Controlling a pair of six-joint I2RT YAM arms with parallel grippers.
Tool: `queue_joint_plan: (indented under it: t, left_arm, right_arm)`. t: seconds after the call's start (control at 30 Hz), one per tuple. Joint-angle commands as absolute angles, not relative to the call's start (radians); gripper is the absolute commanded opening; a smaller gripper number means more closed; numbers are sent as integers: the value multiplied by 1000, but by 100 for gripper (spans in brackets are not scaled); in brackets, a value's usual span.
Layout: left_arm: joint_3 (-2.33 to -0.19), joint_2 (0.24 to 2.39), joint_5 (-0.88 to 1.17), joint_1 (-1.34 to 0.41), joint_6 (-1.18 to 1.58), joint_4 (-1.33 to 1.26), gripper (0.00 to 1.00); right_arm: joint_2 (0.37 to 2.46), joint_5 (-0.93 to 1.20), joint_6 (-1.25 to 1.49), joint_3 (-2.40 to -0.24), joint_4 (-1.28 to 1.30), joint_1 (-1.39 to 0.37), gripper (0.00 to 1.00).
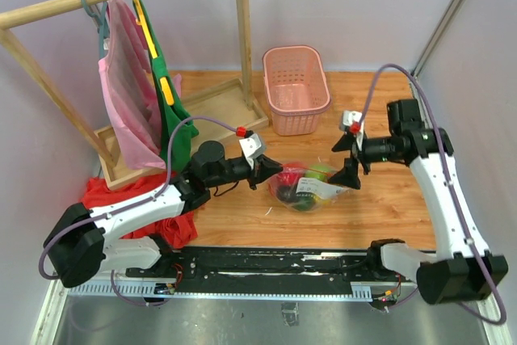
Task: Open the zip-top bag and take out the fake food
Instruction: Adjust the zipper food storage bag at the center of the board.
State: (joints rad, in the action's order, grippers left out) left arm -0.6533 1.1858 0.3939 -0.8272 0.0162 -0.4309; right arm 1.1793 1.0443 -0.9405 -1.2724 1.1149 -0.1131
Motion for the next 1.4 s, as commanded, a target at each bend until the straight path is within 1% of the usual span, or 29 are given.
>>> queue_joint_plan:
  t: [0.0, 0.1, 0.17, 0.2, 0.3, 0.33, 0.4, 0.5, 0.57, 0.83, 0.97, 1.03, 1.07, 1.1, 1.17, 1.2, 1.23, 1.3, 1.37]
  left_arm:
    - [-608, 1129, 335, -832, 83, -536, 0]
    - [-600, 1111, 319, -832, 82, -524, 0]
    - [-597, 1108, 318, -833, 80, -525, 0]
    - [-598, 1111, 319, -832, 80, -525, 0]
    - [-599, 1118, 321, -831, 82, -527, 0]
    - [-597, 1119, 322, -831, 83, -530, 0]
    - [-596, 1121, 325, -831, 82, -532, 0]
    - [-597, 1121, 330, -832, 79, -531, 0]
    - [-596, 1118, 334, -832, 78, -531, 0]
    - [-580, 1103, 331, -833, 88, -534, 0]
    - [-581, 1101, 324, -832, 99, -538, 0]
    - [-583, 1097, 318, -832, 109, -535, 1]
    - [-587, 1094, 314, -833, 118, -530, 3]
    - [-594, 1089, 312, -833, 124, -520, 12]
    - [-620, 1072, 292, -831, 149, -491, 36]
    - [-636, 1063, 277, -832, 163, -470, 45]
    - [-657, 1054, 268, -832, 168, -447, 53]
    - [-701, 1040, 259, -833, 165, -402, 62]
    - [-747, 1036, 273, -833, 148, -367, 66]
  right_arm:
    - [994, 1109, -881, -1086, 972, -56, 98]
    - [878, 1096, -812, -959, 825, -55, 99]
    - [848, 1060, -741, -913, 743, -55, 100]
    - [851, 1043, -731, -907, 738, -55, 95]
    - [899, 1013, -743, -921, 779, -54, 76]
    - [913, 1010, -759, -924, 790, -52, 72]
    - [917, 1000, -786, -923, 793, -51, 65]
    - [937, 989, -818, -936, 793, -51, 64]
    - [960, 986, -848, -951, 798, -51, 61]
    - [1035, 955, -968, -1001, 856, -51, 26]
    - [1030, 915, -970, -1008, 823, -52, 2]
    - [1024, 911, -976, -1025, 826, -52, 1]
    - [1021, 918, -989, -1036, 838, -52, 1]
    - [1017, 929, -1017, -1050, 866, -52, 1]
    - [1012, 955, -1063, -1092, 920, -54, 1]
    - [1012, 970, -1089, -1115, 953, -55, 1]
    - [1015, 983, -1103, -1137, 978, -57, 1]
    - [1023, 1007, -1112, -1176, 1016, -66, 1]
    - [1029, 1034, -1105, -1197, 1032, -74, 1]
